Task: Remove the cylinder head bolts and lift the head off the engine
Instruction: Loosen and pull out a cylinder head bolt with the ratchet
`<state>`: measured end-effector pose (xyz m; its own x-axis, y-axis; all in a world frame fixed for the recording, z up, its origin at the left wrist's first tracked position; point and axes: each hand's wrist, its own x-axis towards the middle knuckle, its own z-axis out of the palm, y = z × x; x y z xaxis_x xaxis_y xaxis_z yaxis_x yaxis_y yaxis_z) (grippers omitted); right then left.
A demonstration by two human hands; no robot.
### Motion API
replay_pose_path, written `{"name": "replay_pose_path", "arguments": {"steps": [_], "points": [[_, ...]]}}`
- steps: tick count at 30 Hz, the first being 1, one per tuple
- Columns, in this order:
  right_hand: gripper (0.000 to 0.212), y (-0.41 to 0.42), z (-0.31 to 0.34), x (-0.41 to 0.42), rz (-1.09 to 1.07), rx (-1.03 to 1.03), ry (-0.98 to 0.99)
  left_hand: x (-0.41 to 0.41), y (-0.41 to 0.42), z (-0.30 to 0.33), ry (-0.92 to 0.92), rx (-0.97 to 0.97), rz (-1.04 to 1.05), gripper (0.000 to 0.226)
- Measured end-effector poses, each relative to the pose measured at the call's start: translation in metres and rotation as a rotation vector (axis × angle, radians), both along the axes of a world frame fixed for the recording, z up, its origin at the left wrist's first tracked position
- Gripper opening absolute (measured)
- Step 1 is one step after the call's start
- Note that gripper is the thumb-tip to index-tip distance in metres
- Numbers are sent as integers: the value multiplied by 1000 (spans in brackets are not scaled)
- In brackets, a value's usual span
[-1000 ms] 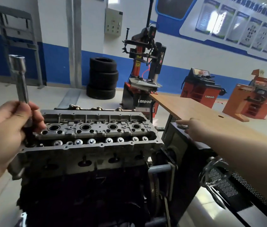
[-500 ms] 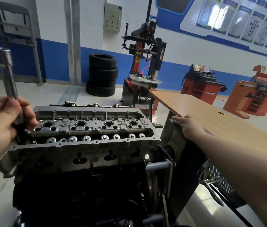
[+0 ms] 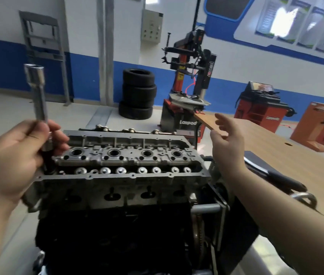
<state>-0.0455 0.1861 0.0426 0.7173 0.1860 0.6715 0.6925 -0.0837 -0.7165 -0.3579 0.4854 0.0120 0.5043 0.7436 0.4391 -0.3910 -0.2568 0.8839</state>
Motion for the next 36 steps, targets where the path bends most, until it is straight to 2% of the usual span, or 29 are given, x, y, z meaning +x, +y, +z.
{"name": "replay_pose_path", "arguments": {"steps": [2,5,10,13,16,19,22,24,26,28,30,33,36], "points": [[35,32,9,-62,202,65,28,-3,-16,3,-27,3,4,41],[28,72,7,-143,506,-13,126,-7,-33,8,-34,1,45,34],[32,153,23,-202,838,-145,155,-10,-35,12,32,25,167,28],[28,196,45,-206,878,-176,-3,-10,-32,15,102,139,179,29],[13,221,56,-200,908,-271,-219,-10,-32,13,29,92,148,29],[23,228,52,-191,928,-327,-352,-11,-31,8,24,96,126,30],[28,225,36,-186,1016,-375,-224,-11,-31,9,35,127,104,30],[29,221,36,-189,989,-422,-108,-11,-30,11,38,116,90,32],[42,217,40,-192,947,-429,28,-13,-32,14,46,105,87,32],[61,209,34,-194,944,-362,165,-15,-34,19,105,132,127,33],[69,198,16,-196,933,-283,237,-15,-36,29,142,185,218,32],[58,189,-3,-195,903,-250,279,-17,-37,56,123,286,339,23],[37,193,-2,-193,934,-320,289,-21,-38,74,142,405,335,26]]}}
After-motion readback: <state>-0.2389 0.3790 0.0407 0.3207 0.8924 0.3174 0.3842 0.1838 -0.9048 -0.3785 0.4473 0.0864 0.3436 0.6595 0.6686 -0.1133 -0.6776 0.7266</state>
